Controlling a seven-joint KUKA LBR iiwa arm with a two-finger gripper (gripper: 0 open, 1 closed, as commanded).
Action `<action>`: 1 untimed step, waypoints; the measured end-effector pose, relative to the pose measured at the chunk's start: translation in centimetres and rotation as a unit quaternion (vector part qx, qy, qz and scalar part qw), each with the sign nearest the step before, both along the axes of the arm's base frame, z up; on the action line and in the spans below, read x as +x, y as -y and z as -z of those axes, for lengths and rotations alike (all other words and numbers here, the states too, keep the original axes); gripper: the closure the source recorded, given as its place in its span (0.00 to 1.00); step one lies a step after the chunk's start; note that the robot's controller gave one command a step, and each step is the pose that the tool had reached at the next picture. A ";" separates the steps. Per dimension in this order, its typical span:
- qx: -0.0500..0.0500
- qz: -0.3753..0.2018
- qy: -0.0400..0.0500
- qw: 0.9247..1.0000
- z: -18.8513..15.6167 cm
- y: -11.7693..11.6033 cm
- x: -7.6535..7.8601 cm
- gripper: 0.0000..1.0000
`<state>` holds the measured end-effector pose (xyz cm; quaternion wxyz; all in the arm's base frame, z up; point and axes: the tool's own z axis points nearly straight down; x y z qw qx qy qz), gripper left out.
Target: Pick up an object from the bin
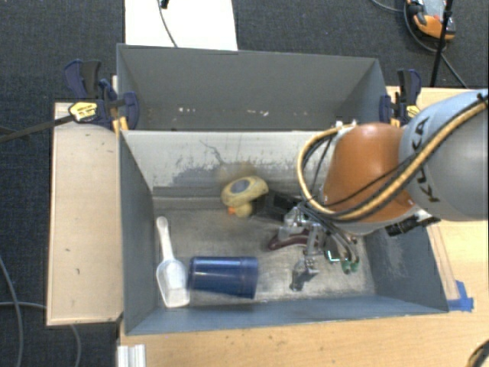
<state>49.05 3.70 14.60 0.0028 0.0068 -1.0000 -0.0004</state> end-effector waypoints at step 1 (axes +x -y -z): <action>0.000 0.001 0.004 1.000 -0.3 0.0 0.2 0.00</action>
Offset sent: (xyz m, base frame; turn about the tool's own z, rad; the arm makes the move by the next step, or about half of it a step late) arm 0.0507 -0.0581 -0.0760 0.1030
